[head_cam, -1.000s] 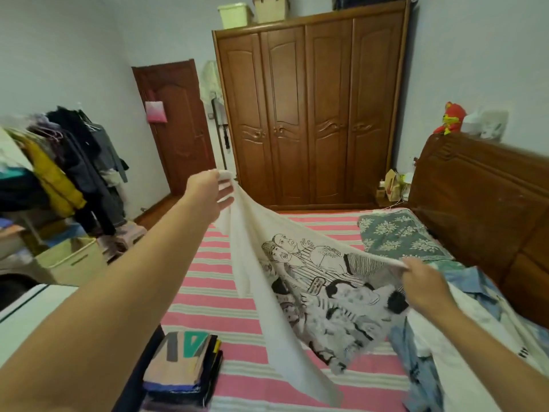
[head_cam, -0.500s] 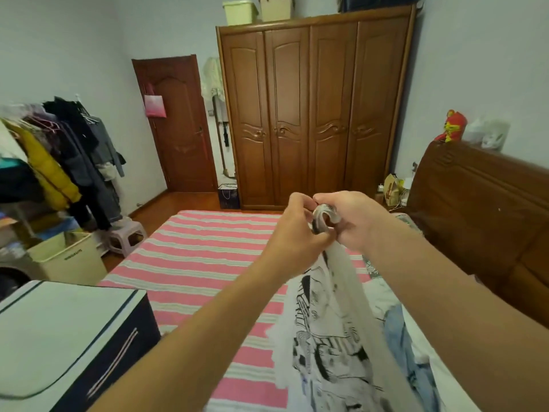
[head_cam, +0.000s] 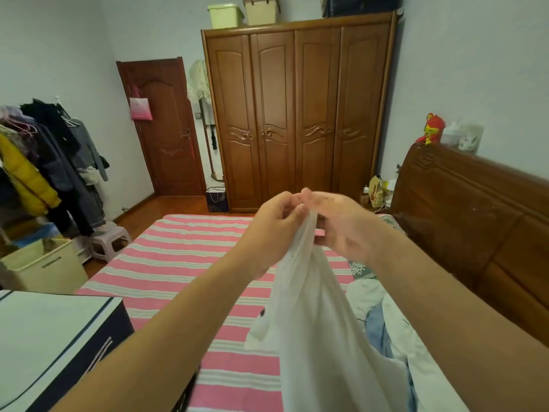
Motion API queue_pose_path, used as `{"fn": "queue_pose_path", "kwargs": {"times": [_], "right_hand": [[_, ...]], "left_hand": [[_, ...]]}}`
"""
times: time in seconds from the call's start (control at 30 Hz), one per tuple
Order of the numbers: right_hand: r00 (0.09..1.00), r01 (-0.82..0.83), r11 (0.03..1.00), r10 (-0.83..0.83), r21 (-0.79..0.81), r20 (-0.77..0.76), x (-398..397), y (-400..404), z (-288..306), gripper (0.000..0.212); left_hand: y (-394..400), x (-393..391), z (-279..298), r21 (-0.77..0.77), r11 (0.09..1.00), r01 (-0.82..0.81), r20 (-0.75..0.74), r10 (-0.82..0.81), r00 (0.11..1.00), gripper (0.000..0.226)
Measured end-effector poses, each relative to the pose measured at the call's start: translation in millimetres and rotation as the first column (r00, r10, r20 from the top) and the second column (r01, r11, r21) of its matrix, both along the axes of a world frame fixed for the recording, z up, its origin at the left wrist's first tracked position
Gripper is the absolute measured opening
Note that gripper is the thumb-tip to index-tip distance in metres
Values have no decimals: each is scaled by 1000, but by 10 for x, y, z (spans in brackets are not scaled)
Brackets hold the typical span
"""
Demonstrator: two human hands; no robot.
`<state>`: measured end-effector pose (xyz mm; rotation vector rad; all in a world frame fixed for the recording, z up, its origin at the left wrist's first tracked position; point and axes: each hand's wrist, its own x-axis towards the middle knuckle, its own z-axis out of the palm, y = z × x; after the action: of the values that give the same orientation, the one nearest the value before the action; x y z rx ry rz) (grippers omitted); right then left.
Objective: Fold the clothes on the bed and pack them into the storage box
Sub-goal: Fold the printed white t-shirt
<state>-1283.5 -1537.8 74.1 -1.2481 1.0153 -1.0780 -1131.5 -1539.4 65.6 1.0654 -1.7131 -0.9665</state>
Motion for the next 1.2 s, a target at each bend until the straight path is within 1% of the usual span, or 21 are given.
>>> {"fn": "queue_pose_path", "kwargs": {"times": [0.1, 0.13, 0.17, 0.2, 0.23, 0.27, 0.3, 0.37, 0.4, 0.47, 0.53, 0.57, 0.63, 0.7, 0.77, 0.83, 0.93, 1.03, 1.1, 1.13, 1.2], "right_hand": [[995, 11, 997, -4, -74, 99, -93, 15, -150, 43], [996, 37, 995, -29, -91, 80, -149, 16, -180, 39], [997, 64, 991, -68, -118, -30, -221, 16, -207, 35], [955, 94, 981, -137, -172, -262, -294, 6, -232, 29], [825, 119, 965, -228, -235, -517, -366, -6, -262, 23], [661, 138, 947, -306, -290, -686, -424, -40, -303, 20], [568, 175, 932, -359, -318, -740, -468, -70, -329, 20], [581, 288, 892, -452, -348, -677, -498, -114, -324, 23], [617, 339, 873, -487, -349, -618, -490, -133, -290, 25], [751, 415, 874, -486, -253, -448, -448, -142, -178, 26], [885, 368, 924, -382, -102, -264, -381, -124, -33, 21], [925, 317, 947, -320, -49, -204, -352, -129, 30, 19], [963, 216, 976, -212, 4, -164, -272, -96, 150, 19], [971, 124, 992, -129, -34, -201, -133, -93, 241, 25], [921, 64, 985, -119, -158, -371, 39, -52, 329, 23], [848, 35, 954, -186, -299, -496, 142, -31, 413, 20], [820, 13, 907, -249, -420, -515, 107, -58, 445, 8], [755, -23, 894, -279, -448, -594, -11, -66, 427, 1], [671, -90, 890, -277, -446, -688, -47, -64, 356, 6], [613, -104, 891, -293, -442, -734, -61, -82, 254, 9], [488, -66, 907, -334, -416, -806, -120, -167, -126, 11]], "left_hand": [[-65, -66, 117, -128, 991, -31, 269, 65, 961, 10], [-91, -53, 138, -147, 988, -44, 335, 92, 938, 11], [-115, -28, 157, -167, 984, -68, 385, 128, 914, 11], [-128, 14, 174, -193, 976, -100, 426, 176, 887, 11], [-148, 59, 182, -229, 965, -127, 453, 221, 864, 11], [-170, 114, 188, -267, 954, -140, 475, 257, 842, 11], [-183, 163, 194, -293, 947, -134, 502, 272, 821, 11], [-160, 205, 200, -293, 952, -87, 600, 254, 758, 11], [-134, 208, 214, -265, 962, -60, 647, 224, 729, 11], [-100, 220, 291, -202, 979, -38, 704, 172, 689, 13], [-68, 304, 454, -141, 989, -55, 706, 139, 695, 15], [-48, 365, 541, -88, 994, -71, 666, 112, 737, 17], [6, 432, 661, 34, 996, -80, 523, 50, 851, 20], [73, 358, 669, 59, 997, -55, 452, 22, 892, 29], [69, 217, 578, -25, 998, -53, 459, 58, 886, 32], [8, 163, 508, -138, 982, -127, 430, 175, 886, 20], [-45, 295, 592, -67, 977, -204, 407, 213, 888, 13], [-8, 418, 720, 5, 988, -153, 566, 123, 815, 12], [-23, 415, 761, -21, 987, -158, 616, 137, 776, 10], [-65, 412, 769, -65, 978, -200, 592, 199, 781, 8], [-238, 429, 782, -104, 939, -329, 442, 340, 830, 7]]}}
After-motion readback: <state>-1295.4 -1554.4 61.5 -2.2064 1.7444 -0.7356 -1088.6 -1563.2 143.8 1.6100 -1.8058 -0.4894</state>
